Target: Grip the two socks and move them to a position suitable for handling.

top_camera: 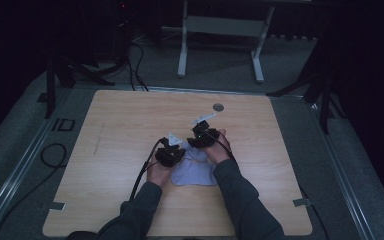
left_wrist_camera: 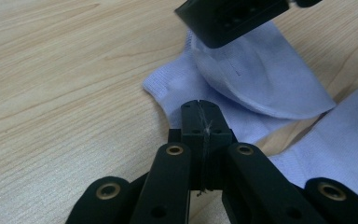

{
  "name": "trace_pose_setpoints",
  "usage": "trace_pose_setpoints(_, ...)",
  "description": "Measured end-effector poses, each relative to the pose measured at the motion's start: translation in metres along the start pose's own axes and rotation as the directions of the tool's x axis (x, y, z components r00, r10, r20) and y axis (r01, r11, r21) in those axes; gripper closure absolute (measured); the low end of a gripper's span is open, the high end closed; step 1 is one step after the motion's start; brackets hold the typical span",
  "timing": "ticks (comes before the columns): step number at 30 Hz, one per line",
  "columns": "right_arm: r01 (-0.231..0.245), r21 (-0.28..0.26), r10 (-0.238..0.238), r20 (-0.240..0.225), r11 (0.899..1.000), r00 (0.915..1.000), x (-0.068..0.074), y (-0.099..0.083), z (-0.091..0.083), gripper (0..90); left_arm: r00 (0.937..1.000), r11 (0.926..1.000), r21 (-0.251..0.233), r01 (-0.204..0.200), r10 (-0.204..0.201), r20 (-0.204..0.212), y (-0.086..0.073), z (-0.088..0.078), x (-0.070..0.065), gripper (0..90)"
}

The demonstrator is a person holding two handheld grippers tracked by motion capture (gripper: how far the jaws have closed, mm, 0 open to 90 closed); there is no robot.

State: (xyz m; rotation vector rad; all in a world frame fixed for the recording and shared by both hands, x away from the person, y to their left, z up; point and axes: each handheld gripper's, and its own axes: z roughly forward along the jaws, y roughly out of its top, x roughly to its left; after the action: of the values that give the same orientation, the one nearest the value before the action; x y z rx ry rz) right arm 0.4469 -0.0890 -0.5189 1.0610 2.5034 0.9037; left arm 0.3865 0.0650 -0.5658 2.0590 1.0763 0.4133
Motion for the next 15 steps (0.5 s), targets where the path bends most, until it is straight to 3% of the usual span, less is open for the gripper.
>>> trace_pose_setpoints(15, -0.05, 0.013, 0.051, -0.007, 0.999, 0.9987, 0.003, 0.0041, 0.0094, 55.7, 0.9998, 0.9999, -0.002, -0.01, 0.01, -0.019, -0.0001, 0.0002, -0.0025, 89.8)
